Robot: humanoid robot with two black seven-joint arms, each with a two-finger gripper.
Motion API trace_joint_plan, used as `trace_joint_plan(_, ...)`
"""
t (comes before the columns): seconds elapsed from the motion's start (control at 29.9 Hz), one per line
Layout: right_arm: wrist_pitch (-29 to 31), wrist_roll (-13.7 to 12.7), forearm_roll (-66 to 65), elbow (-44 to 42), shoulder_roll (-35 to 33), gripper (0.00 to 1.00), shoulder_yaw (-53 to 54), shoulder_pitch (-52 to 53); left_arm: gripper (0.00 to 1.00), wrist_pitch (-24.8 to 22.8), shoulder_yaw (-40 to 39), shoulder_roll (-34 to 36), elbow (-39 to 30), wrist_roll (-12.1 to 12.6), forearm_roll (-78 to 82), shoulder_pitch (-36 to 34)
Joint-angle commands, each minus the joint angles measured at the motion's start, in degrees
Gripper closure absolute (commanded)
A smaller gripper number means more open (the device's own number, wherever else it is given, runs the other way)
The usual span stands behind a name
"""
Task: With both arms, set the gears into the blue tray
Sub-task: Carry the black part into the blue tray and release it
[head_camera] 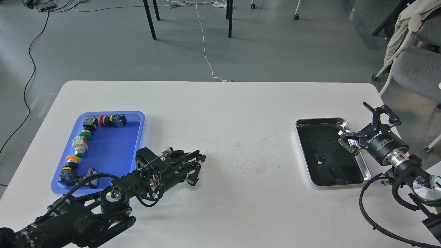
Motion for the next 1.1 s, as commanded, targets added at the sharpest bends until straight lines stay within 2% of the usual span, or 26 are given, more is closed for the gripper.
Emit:
trace_joint_plan(0.0,0.0,0.0,0.0,0.0,0.0,0.03,-0.1,0.0,0.95,0.7,-0.2,0.2,-0.5,0.0,0.0,-0.3)
trace_joint_plan(0.13,0.0,0.0,0.0,0.0,0.0,0.03,-0.2,0.2,0.95,1.2,-1.0,4.2,-3.8,-0.1,0.0,-2.9)
trace_joint_plan(0.3,0.0,0.0,0.0,0.0,-0.1,0.03,-0.3,0.4,0.95,1.2,-1.1,15.6,-11.3,-0.5,0.0,-5.6)
trace_joint_plan(0.37,0.0,0.0,0.0,0.0,-0.1,0.03,-0.3,0.5,0.94,1.2,-1.0,20.5,-12.5,-1.3,-4.4,-6.0)
trace_joint_plan(0.44,0.0,0.0,0.0,0.0,-0.2,0.03,-0.3,0.5,0.94,1.1,-0.7,23.9,-12.0,-4.2,-9.2,-6.0)
trace_joint_plan(0.5,0.0,0.0,0.0,0.2,-0.4,0.03,-0.5,0.5,0.94,0.9,-0.1,25.7,-10.7,-7.2,-14.0,-5.9)
trace_joint_plan(0.67,0.0,0.0,0.0,0.2,-0.9,0.03,-0.6,0.2,0.94,0.8,0.0,26.4,-2.0,-11.6,-18.1,-4.9)
trace_joint_plan(0.8,0.0,0.0,0.0,0.2,-0.8,0.03,-0.5,0.2,0.94,1.0,0.0,25.0,4.5,-12.5,-20.3,-3.3)
trace_joint_plan(0.94,0.0,0.0,0.0,0.1,-1.0,0.03,-0.6,0.2,0.94,1.0,0.0,20.7,11.2,-14.1,-20.7,-3.2)
trace_joint_plan(1.07,0.0,0.0,0.0,0.1,-1.0,0.03,-0.5,0.2,0.92,1.0,0.0,18.2,14.9,-14.4,-20.9,-3.4)
